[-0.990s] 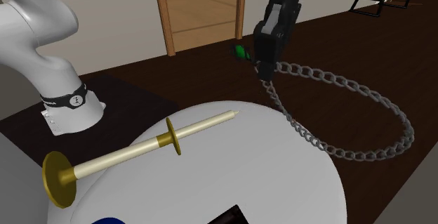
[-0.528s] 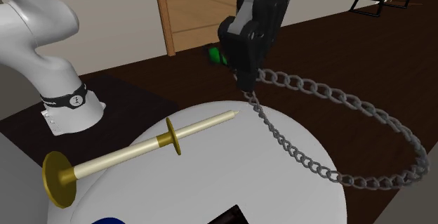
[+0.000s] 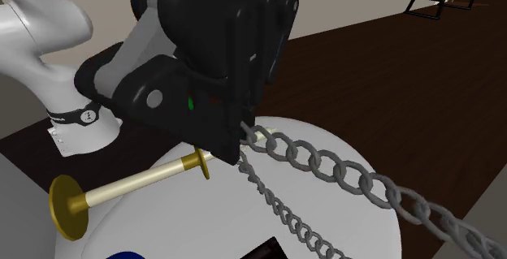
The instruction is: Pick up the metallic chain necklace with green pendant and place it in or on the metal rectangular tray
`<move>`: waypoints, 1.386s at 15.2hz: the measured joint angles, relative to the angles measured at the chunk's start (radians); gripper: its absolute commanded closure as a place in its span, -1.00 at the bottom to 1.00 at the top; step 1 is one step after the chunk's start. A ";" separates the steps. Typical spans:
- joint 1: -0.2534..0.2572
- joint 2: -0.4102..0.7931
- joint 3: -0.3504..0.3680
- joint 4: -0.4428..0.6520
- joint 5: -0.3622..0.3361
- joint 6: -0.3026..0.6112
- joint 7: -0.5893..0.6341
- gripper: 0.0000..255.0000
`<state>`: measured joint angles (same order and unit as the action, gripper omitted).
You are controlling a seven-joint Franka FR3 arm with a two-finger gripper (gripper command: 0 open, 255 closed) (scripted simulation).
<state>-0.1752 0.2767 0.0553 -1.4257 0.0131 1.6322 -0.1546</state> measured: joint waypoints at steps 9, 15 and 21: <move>-0.099 0.064 -0.054 0.111 0.004 -0.050 -0.152 1.00; -0.103 0.049 -0.057 0.017 0.003 0.026 -0.158 1.00; -0.104 0.050 -0.059 -0.067 0.003 0.105 -0.160 1.00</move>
<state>-0.2792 0.3262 -0.0035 -1.4927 0.0157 1.7371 -0.3147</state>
